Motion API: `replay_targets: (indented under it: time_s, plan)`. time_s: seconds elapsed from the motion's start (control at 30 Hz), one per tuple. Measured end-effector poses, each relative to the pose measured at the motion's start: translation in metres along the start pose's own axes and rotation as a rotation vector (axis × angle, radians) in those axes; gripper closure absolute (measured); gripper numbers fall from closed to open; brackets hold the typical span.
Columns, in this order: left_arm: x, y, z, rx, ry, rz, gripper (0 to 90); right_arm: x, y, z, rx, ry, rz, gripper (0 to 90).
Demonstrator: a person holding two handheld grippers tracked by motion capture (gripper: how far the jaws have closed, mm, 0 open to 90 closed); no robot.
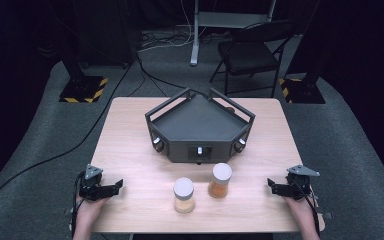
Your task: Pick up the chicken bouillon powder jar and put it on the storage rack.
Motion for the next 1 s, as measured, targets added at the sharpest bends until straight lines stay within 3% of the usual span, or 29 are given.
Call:
replay_targets:
  time_s: [0.1, 0.27, 1.0]
  plan:
    - [-0.0028, 0.0025, 0.0039, -0.016, 0.028, -0.021, 7.0, 0.0003, -0.0007, 0.0011, 0.003, 0.005, -0.001, 4.3]
    - [-0.0044, 0.0031, 0.0075, -0.026, 0.053, -0.025, 6.8, -0.0067, 0.0030, 0.0017, 0.012, 0.019, -0.052, 3.9]
    - [-0.0060, 0.0042, 0.0083, -0.028, 0.052, -0.035, 3.9, -0.0079, 0.0036, 0.0031, 0.004, 0.026, -0.060, 2.4]
Point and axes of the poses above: each handheld gripper's, and its own axes: y roughly forward along the jaws, x roughly out of its underside, z roughly to its right, the point moved 2 cm from there along y, roughly forward along the jaws, and after that the axes turned 11 degrees about -x, right-handed, at the moved point
